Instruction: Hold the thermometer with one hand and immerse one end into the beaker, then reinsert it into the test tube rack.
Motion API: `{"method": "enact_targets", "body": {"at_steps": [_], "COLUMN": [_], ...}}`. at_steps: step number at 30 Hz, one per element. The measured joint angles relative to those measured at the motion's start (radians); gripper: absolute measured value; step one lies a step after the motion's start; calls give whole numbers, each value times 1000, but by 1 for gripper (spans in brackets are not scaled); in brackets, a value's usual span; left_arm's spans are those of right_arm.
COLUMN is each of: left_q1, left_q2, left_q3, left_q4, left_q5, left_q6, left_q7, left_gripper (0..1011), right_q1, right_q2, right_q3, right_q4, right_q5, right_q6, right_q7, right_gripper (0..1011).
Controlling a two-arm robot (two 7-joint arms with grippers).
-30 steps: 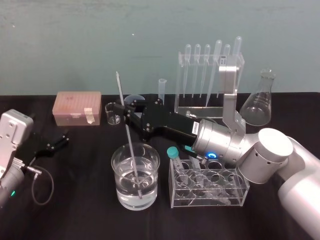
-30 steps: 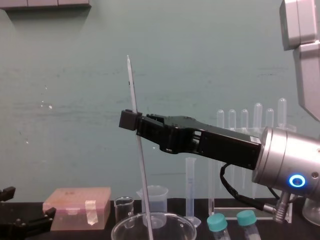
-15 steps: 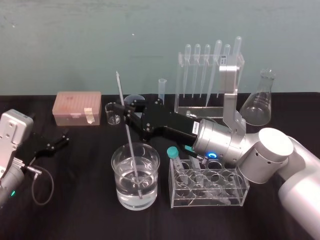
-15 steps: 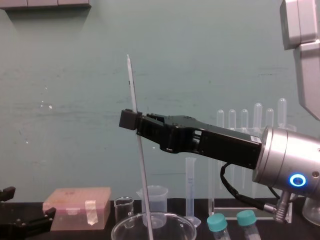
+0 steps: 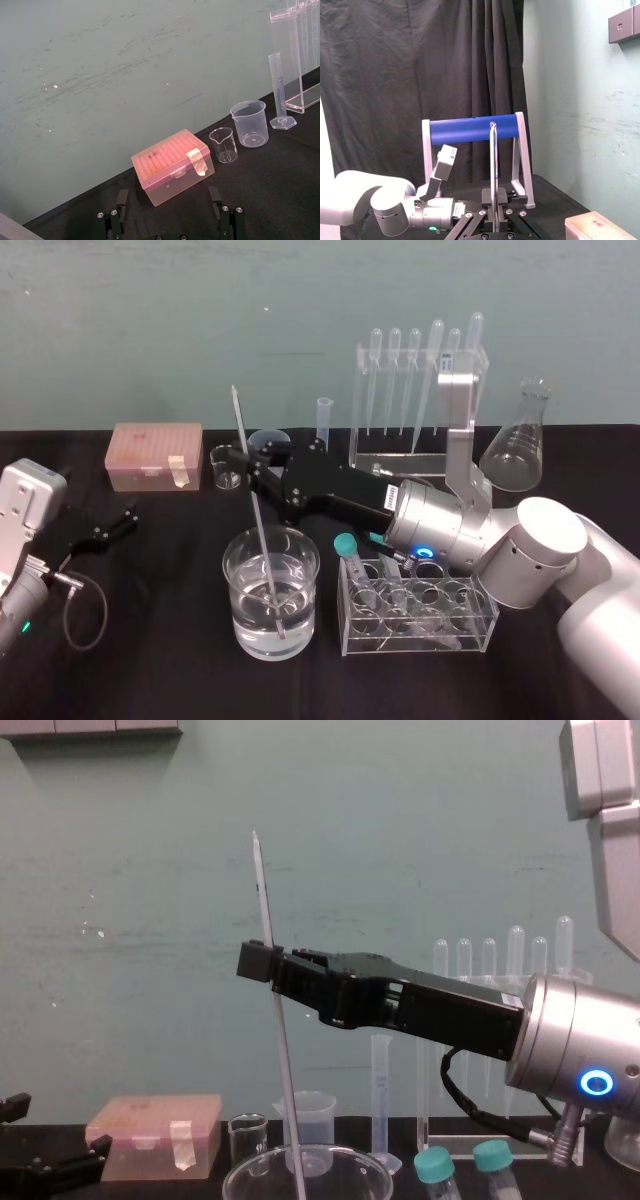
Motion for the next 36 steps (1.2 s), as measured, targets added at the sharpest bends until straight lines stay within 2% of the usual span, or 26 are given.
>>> {"method": "enact_targets", "body": {"at_steps": [6,11,15,18,21,22,25,30,33,35,36], "left_q1": [0,0,0,0,0,0,0,0,0,0,0], "left_q2": [0,0,0,0,0,0,0,0,0,0,0], "left_q3": [0,0,0,0,0,0,0,0,0,0,0], "left_q4": [0,0,0,0,0,0,0,0,0,0,0], "left_q5": [0,0,0,0,0,0,0,0,0,0,0], "left_q6": [0,0,0,0,0,0,0,0,0,0,0], "left_q7": [0,0,0,0,0,0,0,0,0,0,0], "left_gripper": [1008,1008,1008,1008,1008,1008,1008,1008,1008,1008,1008], "right_q1": [11,36,67,84,108,108,113,67,-5,-37,-74], "right_q2": [14,35,63,78,107,107,144,196,235,248,261], "right_q3": [13,38,74,96,134,134,168,206,243,261,279], "right_q4": [-34,-87,-151,-181,-225,-225,-246,-261,-284,-298,-313], "right_q5": [21,75,132,156,168,168,147,105,91,91,94], "right_q6": [21,66,109,123,116,116,89,69,69,73,78], "right_q7": [2,12,8,-3,-34,-34,-93,-179,-238,-261,-281], "right_gripper": [57,56,56,56,57,56,56,56,57,57,56]}}
